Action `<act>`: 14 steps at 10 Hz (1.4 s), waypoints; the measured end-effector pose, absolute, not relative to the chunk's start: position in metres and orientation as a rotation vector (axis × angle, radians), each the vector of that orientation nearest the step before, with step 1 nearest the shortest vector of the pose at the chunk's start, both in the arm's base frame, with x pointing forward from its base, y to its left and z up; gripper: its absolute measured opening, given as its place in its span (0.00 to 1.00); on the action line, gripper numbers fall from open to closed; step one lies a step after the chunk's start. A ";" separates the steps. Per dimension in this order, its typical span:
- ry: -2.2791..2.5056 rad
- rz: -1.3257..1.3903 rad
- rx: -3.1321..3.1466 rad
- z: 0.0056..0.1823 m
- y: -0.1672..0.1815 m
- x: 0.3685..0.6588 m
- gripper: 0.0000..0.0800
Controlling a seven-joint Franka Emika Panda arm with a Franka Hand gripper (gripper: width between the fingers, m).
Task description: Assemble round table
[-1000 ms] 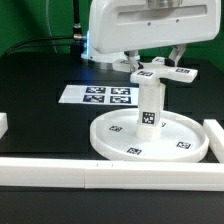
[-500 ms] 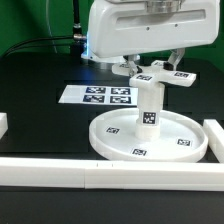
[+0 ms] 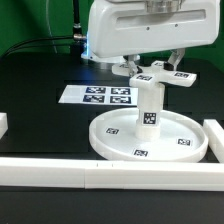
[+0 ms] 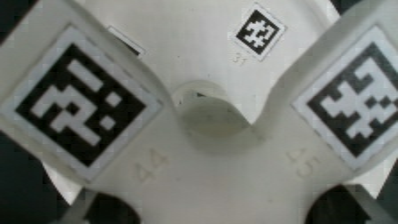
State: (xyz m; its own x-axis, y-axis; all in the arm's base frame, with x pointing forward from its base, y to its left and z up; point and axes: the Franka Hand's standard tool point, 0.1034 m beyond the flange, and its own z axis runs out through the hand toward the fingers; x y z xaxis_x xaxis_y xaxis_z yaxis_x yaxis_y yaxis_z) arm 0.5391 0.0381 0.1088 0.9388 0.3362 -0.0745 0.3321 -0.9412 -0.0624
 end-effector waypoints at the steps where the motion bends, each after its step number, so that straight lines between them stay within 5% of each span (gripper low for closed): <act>1: -0.525 0.130 -3.045 0.109 0.038 0.539 0.56; 7: -0.445 0.131 -3.058 0.109 0.037 0.539 0.56; 14: 0.681 0.060 -2.986 0.107 0.040 0.539 0.56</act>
Offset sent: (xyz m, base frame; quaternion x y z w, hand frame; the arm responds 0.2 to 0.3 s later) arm 0.0000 0.0000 0.0000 0.0000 0.0000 0.0000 1.0000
